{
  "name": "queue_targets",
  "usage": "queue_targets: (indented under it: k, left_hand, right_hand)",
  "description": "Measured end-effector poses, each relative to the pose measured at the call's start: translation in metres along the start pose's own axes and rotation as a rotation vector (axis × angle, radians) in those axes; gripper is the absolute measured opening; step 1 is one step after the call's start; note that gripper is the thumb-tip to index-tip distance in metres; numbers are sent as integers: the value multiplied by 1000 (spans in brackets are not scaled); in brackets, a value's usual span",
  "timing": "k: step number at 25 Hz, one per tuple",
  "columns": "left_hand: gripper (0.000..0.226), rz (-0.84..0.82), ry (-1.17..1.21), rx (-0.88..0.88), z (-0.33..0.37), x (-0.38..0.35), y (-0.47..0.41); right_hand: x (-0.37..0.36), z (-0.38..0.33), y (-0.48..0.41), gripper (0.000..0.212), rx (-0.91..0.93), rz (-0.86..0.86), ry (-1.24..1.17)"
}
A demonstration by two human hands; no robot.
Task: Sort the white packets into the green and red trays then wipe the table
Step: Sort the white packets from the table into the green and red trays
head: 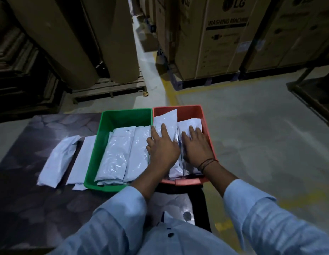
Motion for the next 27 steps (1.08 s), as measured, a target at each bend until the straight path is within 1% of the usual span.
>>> queue_targets:
  k: [3,7,11,12,13,15,17,21,27]
  left_hand:
    - [71,13,-22,49,8,-7,0]
    - [74,25,-41,43,17,-14,-5]
    - [82,60,-93,18,22,-27,-3]
    - [80,70,-113,-14,23,-31,-3]
    - [78,65,-143,-61,23,-37,-3]
    - [74,38,-239,-190,21,-56,-8]
    - [73,-8,-336,-250,13,-75,-15]
    - [73,-129,-312,-192,6,-96,-16]
    - [75,-124,-339,-206,10,-92,-6]
  right_hand:
    - [-8,3,-1,64,13,-71,-7]
    - [-16,7,-1,75,13,-101,-31]
    - [2,11,5,68,92,-24,-18]
    - [8,11,7,66,119,37,-4]
    - [10,10,9,64,132,48,-14]
    - [1,13,9,63,110,-16,-70]
    - [-8,17,6,63,96,-21,-97]
    - [-15,17,3,68,88,-78,-60]
    - [-20,18,4,67,85,-82,-48]
Point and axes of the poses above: each hand's wrist, its own y-axis away from the middle knuckle, its own x-axis out of the back of the hand, z = x × y, the point moved 7 cm from there along -y, towards the middle knuckle, and after that the axes turned 12 degrees about -y, right-handed, at the moved point
